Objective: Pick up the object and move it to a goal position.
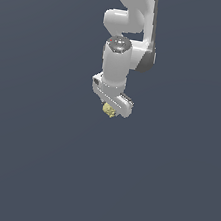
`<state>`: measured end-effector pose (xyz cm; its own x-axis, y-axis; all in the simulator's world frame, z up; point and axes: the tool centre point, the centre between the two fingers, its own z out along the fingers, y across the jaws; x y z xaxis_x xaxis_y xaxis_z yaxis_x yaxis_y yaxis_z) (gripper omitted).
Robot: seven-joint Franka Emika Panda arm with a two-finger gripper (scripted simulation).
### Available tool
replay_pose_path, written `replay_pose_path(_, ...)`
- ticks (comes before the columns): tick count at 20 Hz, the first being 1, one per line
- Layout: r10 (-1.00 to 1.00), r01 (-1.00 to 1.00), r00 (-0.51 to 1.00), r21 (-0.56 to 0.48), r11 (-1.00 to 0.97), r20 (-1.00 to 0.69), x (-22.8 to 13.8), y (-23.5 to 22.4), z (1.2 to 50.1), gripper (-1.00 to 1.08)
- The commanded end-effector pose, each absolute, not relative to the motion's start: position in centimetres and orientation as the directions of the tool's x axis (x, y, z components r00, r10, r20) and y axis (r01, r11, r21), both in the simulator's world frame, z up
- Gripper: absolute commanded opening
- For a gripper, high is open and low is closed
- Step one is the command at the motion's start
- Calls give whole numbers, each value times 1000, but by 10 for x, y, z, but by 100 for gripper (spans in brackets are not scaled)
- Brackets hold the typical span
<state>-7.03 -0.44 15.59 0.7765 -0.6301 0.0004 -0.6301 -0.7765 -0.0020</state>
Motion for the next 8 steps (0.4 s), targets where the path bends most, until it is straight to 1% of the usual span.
replay_pose_path(1,-629,-629,778,-1,-778,-1,-68,-16,167,-100)
replay_pose_path(8,-629,-629,778,0,-778,0,-64,-29,179,-100)
